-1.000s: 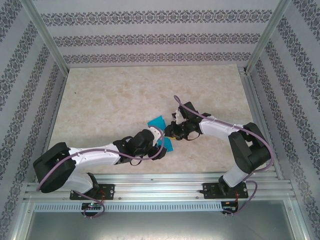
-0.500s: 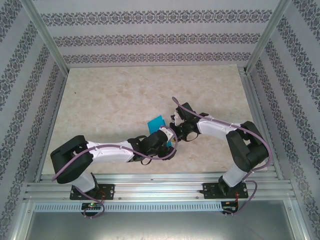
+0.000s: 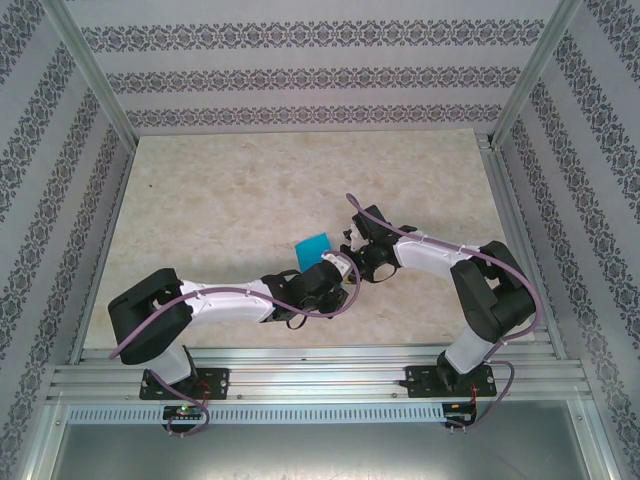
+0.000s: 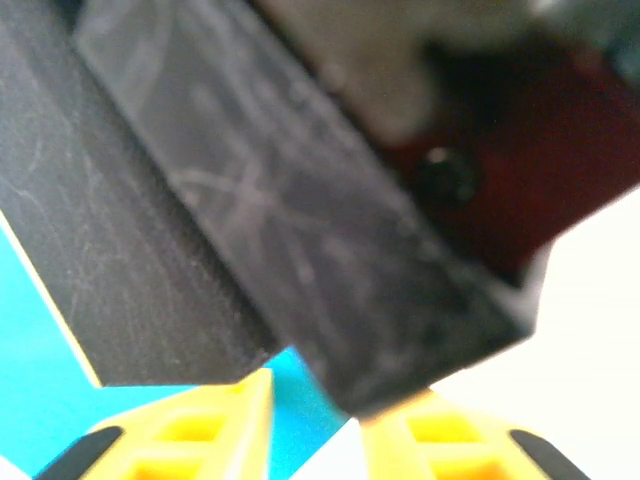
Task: Fold a paper plane with a square sheet of paper (fold left side to right side)
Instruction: Fold the triangle a second time at the center of the table.
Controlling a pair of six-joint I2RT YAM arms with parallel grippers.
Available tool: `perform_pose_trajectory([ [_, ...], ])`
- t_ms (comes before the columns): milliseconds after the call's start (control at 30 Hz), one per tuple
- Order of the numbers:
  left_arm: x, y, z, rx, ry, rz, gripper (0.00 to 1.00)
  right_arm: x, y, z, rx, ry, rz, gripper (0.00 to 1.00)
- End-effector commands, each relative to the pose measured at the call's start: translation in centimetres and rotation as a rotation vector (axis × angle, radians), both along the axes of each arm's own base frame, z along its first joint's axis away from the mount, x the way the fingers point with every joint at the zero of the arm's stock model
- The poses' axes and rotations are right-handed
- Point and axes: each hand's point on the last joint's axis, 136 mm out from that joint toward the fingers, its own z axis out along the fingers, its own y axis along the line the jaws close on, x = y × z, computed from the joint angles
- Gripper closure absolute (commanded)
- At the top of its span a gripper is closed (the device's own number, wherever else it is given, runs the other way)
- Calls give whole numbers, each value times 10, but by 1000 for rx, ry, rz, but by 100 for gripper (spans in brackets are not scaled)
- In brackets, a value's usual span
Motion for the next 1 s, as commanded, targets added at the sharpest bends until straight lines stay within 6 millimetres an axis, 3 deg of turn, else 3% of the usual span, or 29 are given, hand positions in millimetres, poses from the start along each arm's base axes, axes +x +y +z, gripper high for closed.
perform_pose_trajectory([
  [0,-4,3,-3,24,9,10,81,2,7,7,22,-18,23,82],
  [233,-5,8,-1,-24,34,2,100,2,4,4,10,-22,25,82],
  [433,-3,13,4,-132,85,-16,100,3,3,6,12,-37,25,79],
  [633,-1,17,17,-258,120,-39,100,16,-7,26,11,-140,-5,57],
  [733,5,28,21,-304,141,-24,100,21,-21,39,11,-206,-39,51],
  [867,15,41,26,-354,155,-1,100,17,-35,42,19,-258,-55,51],
  [967,18,45,27,-373,177,-10,100,9,-34,38,48,-276,-44,57],
])
